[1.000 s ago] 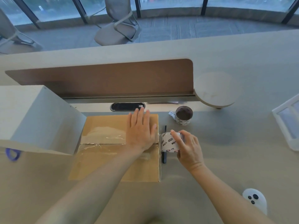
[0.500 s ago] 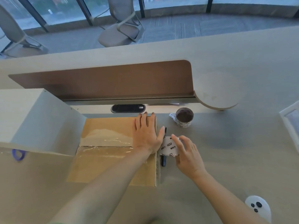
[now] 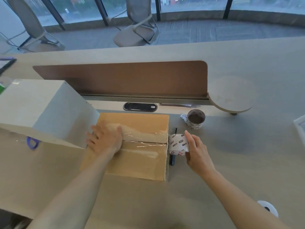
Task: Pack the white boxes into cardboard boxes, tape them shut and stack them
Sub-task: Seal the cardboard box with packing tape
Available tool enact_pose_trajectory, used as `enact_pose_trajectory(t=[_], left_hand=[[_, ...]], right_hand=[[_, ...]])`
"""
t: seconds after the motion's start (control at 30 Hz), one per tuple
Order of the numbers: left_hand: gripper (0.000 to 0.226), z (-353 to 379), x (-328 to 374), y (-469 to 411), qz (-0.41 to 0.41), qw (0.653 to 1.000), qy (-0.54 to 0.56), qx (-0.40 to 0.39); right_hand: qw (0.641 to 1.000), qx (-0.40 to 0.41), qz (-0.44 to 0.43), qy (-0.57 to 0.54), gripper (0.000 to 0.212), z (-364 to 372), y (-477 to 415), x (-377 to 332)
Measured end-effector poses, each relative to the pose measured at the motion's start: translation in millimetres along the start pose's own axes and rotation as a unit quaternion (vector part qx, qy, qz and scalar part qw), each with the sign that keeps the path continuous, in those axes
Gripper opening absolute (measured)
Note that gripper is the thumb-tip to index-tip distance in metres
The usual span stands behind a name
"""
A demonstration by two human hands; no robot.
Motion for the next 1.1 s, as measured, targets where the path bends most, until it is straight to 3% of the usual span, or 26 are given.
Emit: enact_pose_trajectory(t=[0.23, 0.4, 0.53, 0.7, 0.8, 0.9, 1.1], left_hand=[[0.083, 6, 2, -6, 0.014, 0.999, -0.038, 0.034], [0.080, 2, 11, -13, 0.045, 0.995, -0.091, 0.009], [0.061, -14, 46, 5, 0.193, 0.976, -0.067, 0.078], [0.085, -3, 125, 80, 0.366, 0.929, 0.061, 0.008], [0.093, 25, 145, 102, 0.345, 0.937, 0.021, -0.045], [0.098, 37, 147, 103, 0.339, 0.938, -0.058, -0.025], [0.100, 33, 150, 103, 0.347, 0.936, -0.059, -0.014]], right_hand=[[0.999, 0.021, 0.006, -0.028, 0.098, 6, 0, 3], [1.000, 0.028, 0.007, -0.011, 0.099, 4, 2, -4], [0.999, 0.029, -0.010, 0.042, 0.099, -2, 0, -11], [0.992, 0.057, -0.034, 0.110, 0.095, -14, 1, -15], [0.981, 0.069, -0.063, 0.167, 0.089, -17, 0, -22], [0.966, 0.017, -0.081, 0.243, 0.085, -11, 6, -10], [0.968, -0.082, -0.043, 0.234, 0.100, -5, 4, 15]])
Point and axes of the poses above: each hand's wrist, its own y-axis away from the middle knuckle, its own z-axis out of the palm, x = y × z, the point moved 7 cm from there along -y, towards the middle knuckle, and after that the axes turned 2 degrees about x, right-handed, at the moved point
